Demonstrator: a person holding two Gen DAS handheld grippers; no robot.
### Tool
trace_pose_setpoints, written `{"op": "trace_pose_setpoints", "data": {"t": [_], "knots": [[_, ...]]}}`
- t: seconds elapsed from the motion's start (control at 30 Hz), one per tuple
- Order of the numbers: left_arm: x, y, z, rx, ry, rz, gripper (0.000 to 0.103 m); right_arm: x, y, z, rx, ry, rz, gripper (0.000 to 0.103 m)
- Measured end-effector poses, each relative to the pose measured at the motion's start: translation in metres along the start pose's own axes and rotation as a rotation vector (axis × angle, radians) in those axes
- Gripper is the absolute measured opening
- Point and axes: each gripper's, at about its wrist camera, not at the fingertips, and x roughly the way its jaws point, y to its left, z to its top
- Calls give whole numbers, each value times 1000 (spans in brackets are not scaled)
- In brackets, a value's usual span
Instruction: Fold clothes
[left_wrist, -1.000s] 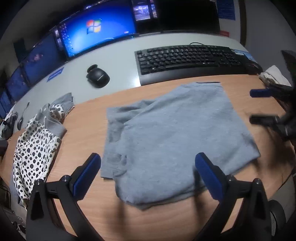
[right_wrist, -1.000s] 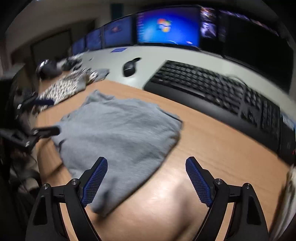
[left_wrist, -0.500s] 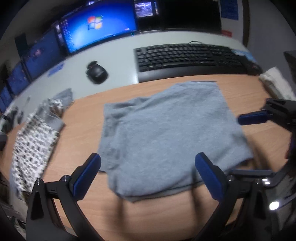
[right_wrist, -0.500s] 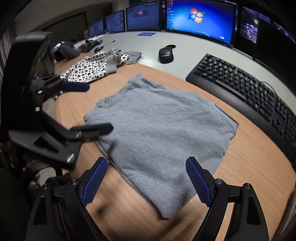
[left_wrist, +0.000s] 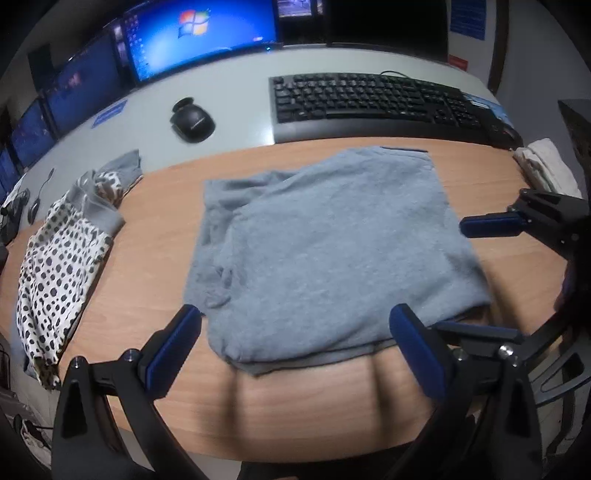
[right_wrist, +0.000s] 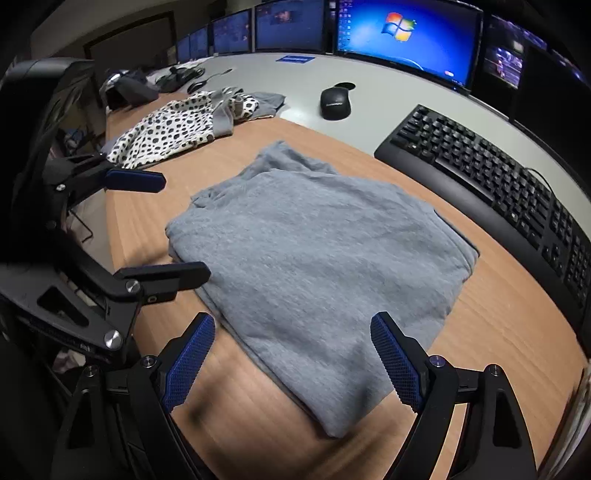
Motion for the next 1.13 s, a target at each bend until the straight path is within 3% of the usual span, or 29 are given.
{"op": "trace_pose_setpoints", "data": {"t": [0.27, 0.6, 1.13], "knots": [[-6, -7, 6, 80, -18, 108, 102, 9, -1, 4, 9, 18, 25, 87], [8, -6, 14, 85, 47, 78, 102, 12, -3, 9, 6, 34, 2, 87], [6, -6, 14, 73, 14, 53, 102, 14, 2, 9, -27, 46, -33, 87]]}}
